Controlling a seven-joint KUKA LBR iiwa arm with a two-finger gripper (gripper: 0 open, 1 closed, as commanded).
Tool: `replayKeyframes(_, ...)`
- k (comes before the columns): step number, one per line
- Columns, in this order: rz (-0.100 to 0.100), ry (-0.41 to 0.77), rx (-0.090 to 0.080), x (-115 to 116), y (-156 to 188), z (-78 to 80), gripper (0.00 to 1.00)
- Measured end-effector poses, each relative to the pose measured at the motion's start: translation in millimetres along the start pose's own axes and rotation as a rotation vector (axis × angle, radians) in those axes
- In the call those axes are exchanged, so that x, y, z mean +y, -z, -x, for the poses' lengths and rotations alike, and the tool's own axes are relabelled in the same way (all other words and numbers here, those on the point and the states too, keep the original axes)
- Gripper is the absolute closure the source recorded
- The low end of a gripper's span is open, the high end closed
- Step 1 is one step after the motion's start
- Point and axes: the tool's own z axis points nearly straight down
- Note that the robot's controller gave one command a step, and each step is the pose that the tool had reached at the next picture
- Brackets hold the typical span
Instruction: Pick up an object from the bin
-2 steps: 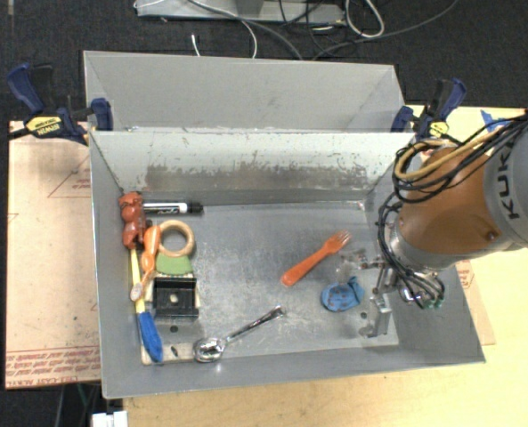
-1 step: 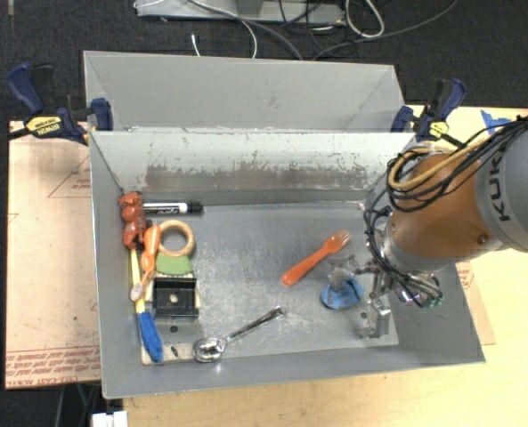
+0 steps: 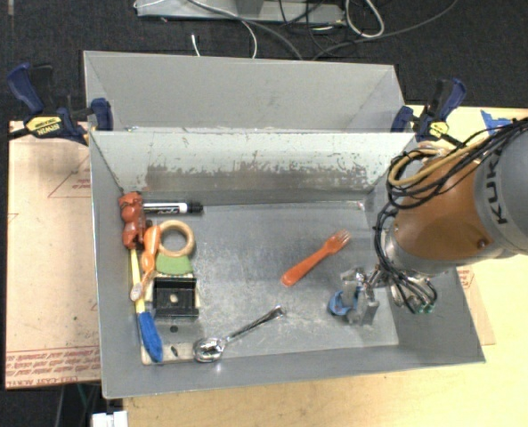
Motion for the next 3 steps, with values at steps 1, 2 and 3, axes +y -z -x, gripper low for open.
replayKeyframes(1,0.0,0.0,0.0,0.0,0.0,0.0,1.0)
replayKeyframes(2,0.001,0.0,0.003,0.7,10.7,-1.1,1.0)
replayKeyframes(3,0.002,0.001,0.006,1.6,37.8,-1.9,1.0)
